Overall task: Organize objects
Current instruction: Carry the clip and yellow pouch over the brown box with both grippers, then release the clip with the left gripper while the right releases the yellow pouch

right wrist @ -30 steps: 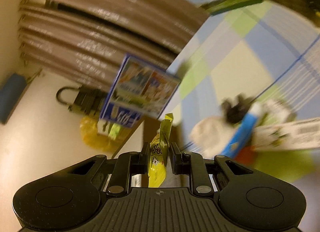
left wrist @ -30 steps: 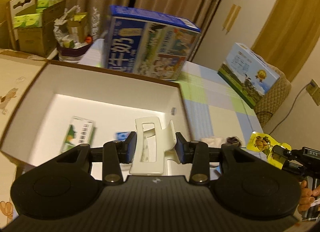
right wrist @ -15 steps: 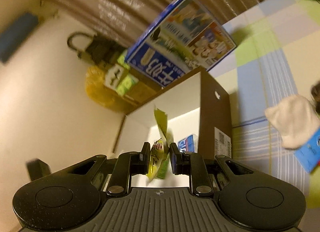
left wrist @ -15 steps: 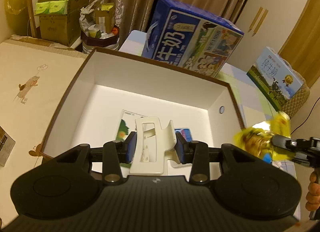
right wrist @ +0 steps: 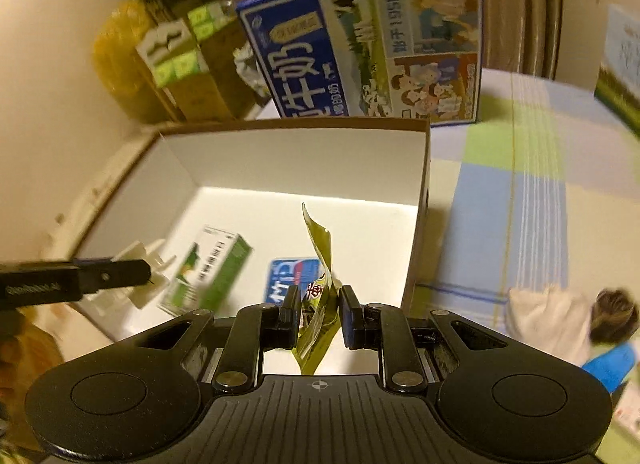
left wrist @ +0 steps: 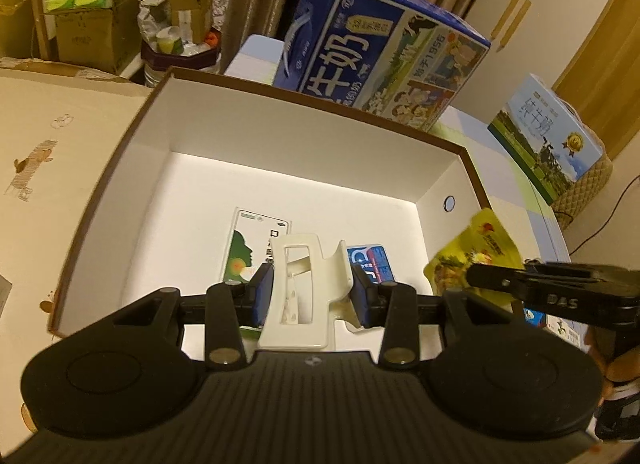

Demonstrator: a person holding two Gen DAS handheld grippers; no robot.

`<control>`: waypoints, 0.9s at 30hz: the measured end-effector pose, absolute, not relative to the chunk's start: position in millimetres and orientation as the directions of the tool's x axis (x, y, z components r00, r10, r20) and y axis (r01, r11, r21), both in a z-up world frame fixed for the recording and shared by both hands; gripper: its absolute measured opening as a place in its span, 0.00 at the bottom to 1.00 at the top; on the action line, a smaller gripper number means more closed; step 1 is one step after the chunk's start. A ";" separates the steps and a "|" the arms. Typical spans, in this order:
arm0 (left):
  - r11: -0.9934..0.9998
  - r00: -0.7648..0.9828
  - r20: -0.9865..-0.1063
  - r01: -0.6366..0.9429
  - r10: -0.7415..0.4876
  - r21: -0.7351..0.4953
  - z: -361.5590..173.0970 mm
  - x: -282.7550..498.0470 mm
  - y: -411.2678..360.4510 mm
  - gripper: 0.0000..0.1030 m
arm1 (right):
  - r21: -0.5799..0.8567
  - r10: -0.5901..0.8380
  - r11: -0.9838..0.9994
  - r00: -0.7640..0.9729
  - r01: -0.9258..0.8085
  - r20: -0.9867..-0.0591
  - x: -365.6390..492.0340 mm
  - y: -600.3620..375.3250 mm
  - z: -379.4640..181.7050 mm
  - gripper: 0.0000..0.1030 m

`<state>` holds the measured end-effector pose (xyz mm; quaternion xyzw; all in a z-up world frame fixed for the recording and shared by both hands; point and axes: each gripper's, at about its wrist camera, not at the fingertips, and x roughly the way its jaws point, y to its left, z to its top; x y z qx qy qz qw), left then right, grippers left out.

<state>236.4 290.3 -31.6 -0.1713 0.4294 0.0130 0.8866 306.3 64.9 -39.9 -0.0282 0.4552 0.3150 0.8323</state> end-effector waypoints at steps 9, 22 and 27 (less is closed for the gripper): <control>0.945 0.604 -0.781 -0.134 -0.160 -0.298 -42.8 256.4 282.6 0.34 | 0.177 0.447 0.825 0.429 -0.536 -0.785 323.1 81.7 -49.1 0.17; 0.949 0.537 -0.824 -0.124 -0.180 -0.288 -72.0 285.1 269.6 0.34 | 0.236 0.482 0.806 0.371 -0.543 -0.793 318.4 73.7 -52.0 0.17; 0.957 0.490 -0.858 -0.141 -0.155 -0.254 -84.2 297.6 266.6 0.34 | 0.228 0.479 0.797 0.355 -0.559 -0.803 315.2 74.5 -54.5 0.18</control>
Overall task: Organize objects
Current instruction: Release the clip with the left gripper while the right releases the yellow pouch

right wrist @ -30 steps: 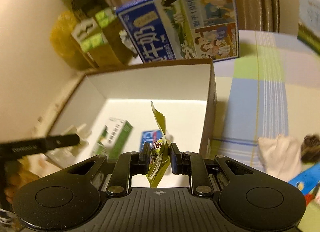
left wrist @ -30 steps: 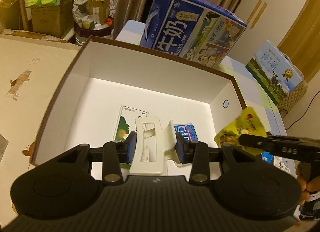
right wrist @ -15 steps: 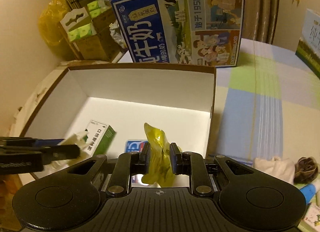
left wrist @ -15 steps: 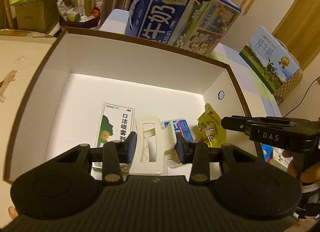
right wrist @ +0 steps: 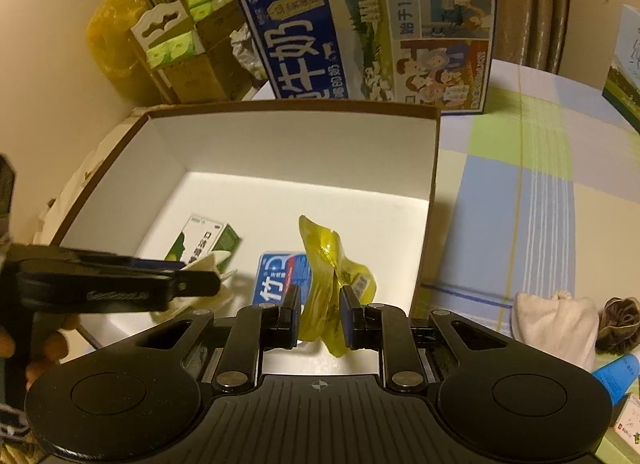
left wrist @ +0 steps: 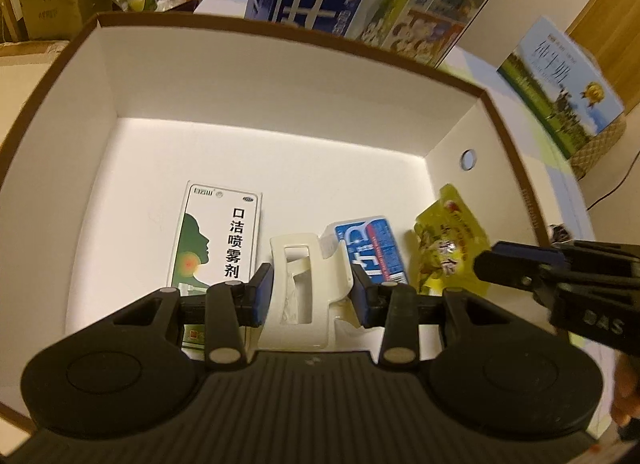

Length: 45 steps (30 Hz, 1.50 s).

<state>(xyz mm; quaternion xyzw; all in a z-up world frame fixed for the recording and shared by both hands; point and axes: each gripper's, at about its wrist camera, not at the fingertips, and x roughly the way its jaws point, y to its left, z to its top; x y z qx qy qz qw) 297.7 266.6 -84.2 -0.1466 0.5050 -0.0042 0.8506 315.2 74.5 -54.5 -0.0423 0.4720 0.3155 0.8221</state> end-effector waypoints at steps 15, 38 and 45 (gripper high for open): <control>0.965 0.480 -0.868 -0.143 -0.126 -0.219 -79.8 294.3 266.0 0.52 | 0.200 0.466 0.779 0.335 -0.595 -0.819 306.7 79.2 -54.4 0.39; 0.976 0.558 -0.827 -0.209 0.068 -0.061 -17.1 230.8 269.5 0.84 | 0.288 0.559 0.761 0.361 -0.582 -0.747 272.0 45.0 -16.8 0.64; 0.984 0.566 -0.823 -0.170 0.046 -0.062 -8.8 217.8 246.4 0.84 | 0.304 0.575 0.759 0.374 -0.575 -0.727 257.8 28.8 -8.3 0.65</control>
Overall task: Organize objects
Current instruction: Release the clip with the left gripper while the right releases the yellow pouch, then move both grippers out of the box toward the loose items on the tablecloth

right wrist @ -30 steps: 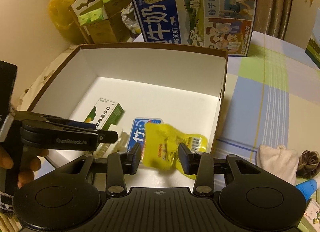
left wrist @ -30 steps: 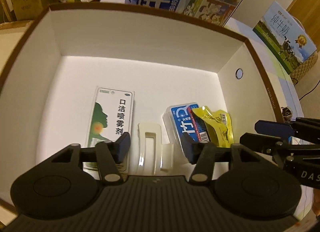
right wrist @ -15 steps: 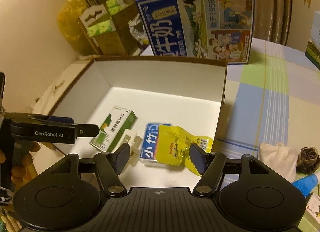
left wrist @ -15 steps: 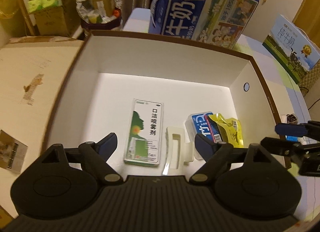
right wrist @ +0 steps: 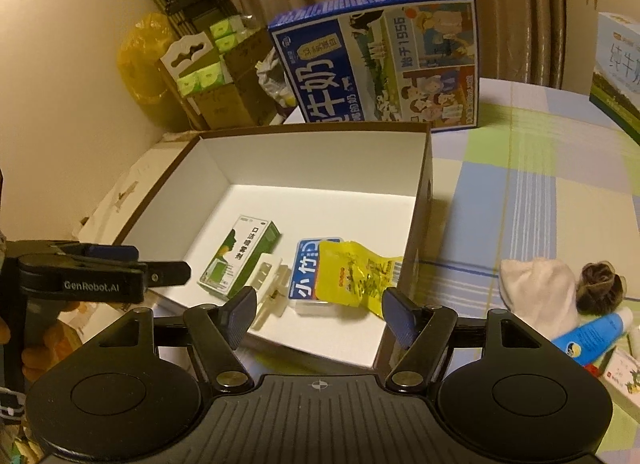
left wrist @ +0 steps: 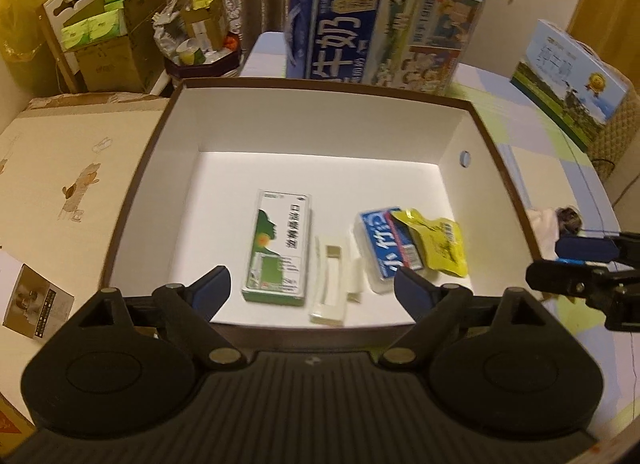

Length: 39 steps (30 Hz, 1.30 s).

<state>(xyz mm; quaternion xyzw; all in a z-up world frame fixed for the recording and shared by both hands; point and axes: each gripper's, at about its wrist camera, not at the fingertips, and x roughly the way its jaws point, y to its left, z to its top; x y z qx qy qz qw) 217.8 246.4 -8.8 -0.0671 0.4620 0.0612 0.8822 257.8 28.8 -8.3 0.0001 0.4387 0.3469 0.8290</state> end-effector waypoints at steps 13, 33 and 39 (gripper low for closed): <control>0.989 0.556 -0.830 -0.135 0.024 -0.061 -6.1 194.7 206.5 0.84 | 0.339 0.591 0.763 0.379 -0.550 -0.712 237.0 -8.6 -0.3 0.65; 0.997 0.521 -0.853 -0.025 -0.045 -0.068 -11.1 186.6 116.7 0.84 | 0.364 0.566 0.797 0.390 -0.481 -0.726 221.9 -92.5 -3.2 0.65; 0.997 0.502 -0.861 0.033 -0.083 -0.076 -16.3 189.1 82.3 0.84 | 0.359 0.534 0.826 0.401 -0.434 -0.744 221.4 -130.5 -7.6 0.65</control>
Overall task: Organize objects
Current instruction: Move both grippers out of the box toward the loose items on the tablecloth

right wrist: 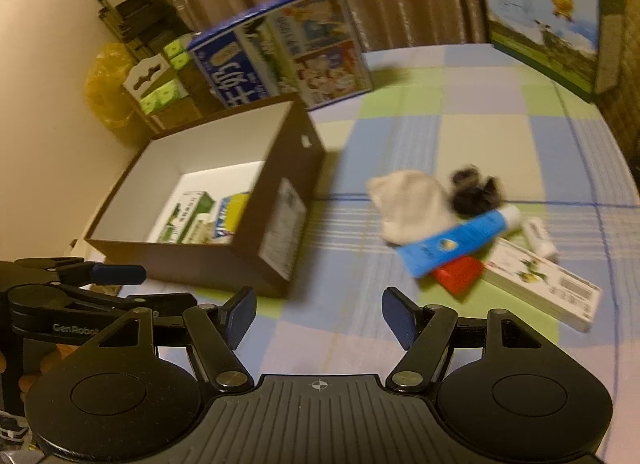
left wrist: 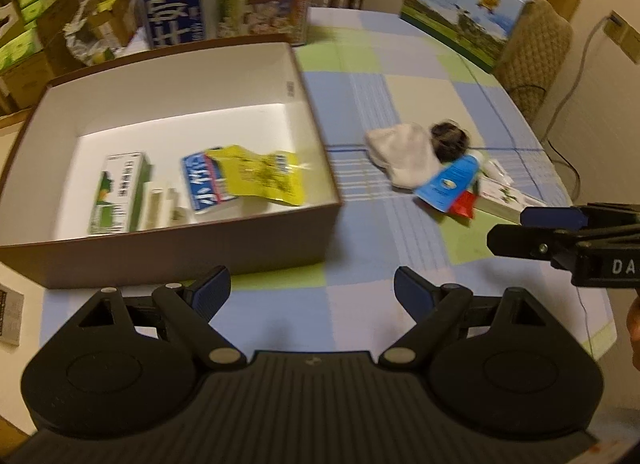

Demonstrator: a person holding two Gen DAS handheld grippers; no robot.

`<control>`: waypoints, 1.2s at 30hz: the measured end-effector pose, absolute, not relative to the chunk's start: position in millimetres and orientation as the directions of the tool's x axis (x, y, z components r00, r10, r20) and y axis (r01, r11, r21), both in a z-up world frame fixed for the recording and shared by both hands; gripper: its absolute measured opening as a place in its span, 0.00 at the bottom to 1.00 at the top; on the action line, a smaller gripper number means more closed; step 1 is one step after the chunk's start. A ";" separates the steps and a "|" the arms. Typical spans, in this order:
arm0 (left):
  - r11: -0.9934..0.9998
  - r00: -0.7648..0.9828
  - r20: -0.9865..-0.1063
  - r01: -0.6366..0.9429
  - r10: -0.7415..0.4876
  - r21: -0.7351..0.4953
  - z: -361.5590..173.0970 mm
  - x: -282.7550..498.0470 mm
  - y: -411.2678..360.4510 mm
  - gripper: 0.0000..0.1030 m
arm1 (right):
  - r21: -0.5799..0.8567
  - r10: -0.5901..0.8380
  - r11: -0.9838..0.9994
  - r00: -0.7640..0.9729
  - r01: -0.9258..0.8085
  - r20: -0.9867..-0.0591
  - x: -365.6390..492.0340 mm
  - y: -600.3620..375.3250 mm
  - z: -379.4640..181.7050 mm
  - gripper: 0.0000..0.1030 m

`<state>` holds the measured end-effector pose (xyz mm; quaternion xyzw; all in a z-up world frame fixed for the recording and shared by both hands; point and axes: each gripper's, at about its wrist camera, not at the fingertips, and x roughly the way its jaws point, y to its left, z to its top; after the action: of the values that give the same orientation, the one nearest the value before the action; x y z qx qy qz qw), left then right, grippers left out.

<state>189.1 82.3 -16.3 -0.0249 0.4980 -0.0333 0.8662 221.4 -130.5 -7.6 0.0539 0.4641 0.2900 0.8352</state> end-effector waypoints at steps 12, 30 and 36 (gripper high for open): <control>0.979 0.482 -0.857 0.164 -0.185 -0.119 -19.6 206.3 12.0 0.84 | 0.324 0.444 0.890 0.448 -0.320 -0.776 229.3 -209.8 -14.6 0.65; 0.972 0.487 -0.847 0.196 -0.213 -0.132 -50.3 252.2 -49.6 0.84 | 0.233 0.380 0.913 0.487 -0.336 -0.786 270.7 -276.7 -51.3 0.65; 0.983 0.477 -0.862 0.145 -0.172 -0.116 -63.7 270.2 -49.6 0.84 | 0.216 0.419 0.879 0.470 -0.426 -0.777 296.7 -274.4 -70.5 0.65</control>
<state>270.2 -49.6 -63.7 -0.0133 0.5029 -0.0922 0.8593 296.7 -274.4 -70.5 -0.0039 0.4521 0.2464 0.8573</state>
